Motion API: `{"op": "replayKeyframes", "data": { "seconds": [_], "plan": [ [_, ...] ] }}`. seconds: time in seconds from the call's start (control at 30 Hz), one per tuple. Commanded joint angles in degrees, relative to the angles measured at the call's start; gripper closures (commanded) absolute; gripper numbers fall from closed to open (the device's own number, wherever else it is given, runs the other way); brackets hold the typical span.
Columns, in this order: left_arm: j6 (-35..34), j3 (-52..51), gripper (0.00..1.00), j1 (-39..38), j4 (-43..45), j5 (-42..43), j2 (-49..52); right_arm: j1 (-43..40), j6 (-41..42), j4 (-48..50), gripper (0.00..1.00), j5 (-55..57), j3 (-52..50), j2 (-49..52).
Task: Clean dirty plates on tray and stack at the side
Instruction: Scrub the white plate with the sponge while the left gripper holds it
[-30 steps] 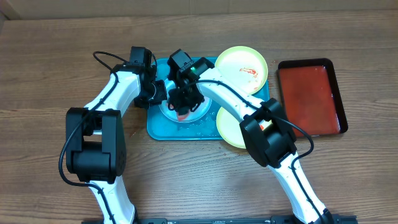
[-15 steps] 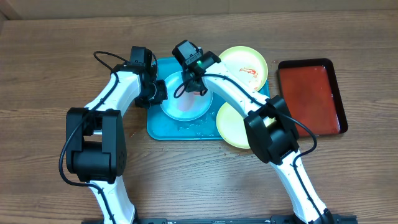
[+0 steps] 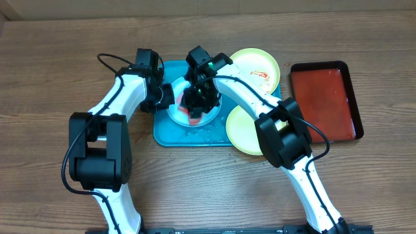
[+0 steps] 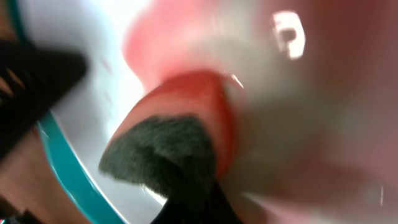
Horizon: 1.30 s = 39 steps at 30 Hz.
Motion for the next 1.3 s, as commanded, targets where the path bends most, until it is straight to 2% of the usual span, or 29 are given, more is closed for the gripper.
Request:
{"op": "replayKeyframes", "data": {
  "seconds": [0.0,0.17,0.3,0.43,0.53,0.73,0.9,1.03,1.27],
  "plan": [
    [0.7,0.5,0.96,-0.4,0.4,0.1,0.8,-0.1,-1.3,-4.5,0.96,12.1,1.3,2.7],
    [0.7,0.5,0.96,-0.4,0.6,0.1,0.8,0.0,2.4,-8.0,0.96,36.4,4.0,2.7],
    [0.8,0.5,0.96,-0.4,0.7,0.1,0.8,0.2,2.4,-1.1,0.96,42.5,3.7,2.9],
    [0.7,0.5,0.96,-0.4,0.6,0.1,0.8,0.4,2.4,7.6,0.96,40.5,1.6,2.9],
    [0.8,0.5,0.96,-0.4,0.6,0.1,0.8,0.4,2.4,10.0,0.96,28.0,1.3,3.3],
    [0.7,0.5,0.96,-0.4,0.8,0.2,0.8,0.9,2.4,9.6,0.96,2.5,1.3,4.5],
    [0.8,0.5,0.96,-0.4,0.7,0.3,0.8,0.9,-0.1,5.3,0.96,-5.7,1.4,4.5],
    [0.9,0.5,0.96,-0.4,0.6,0.3,0.8,0.2,-2.4,-0.7,0.96,-2.1,1.7,4.4],
    [0.9,0.5,0.96,-0.4,0.6,0.2,0.8,-1.9,0.1,-7.2,0.96,20.3,2.7,2.9]
  ]
}}
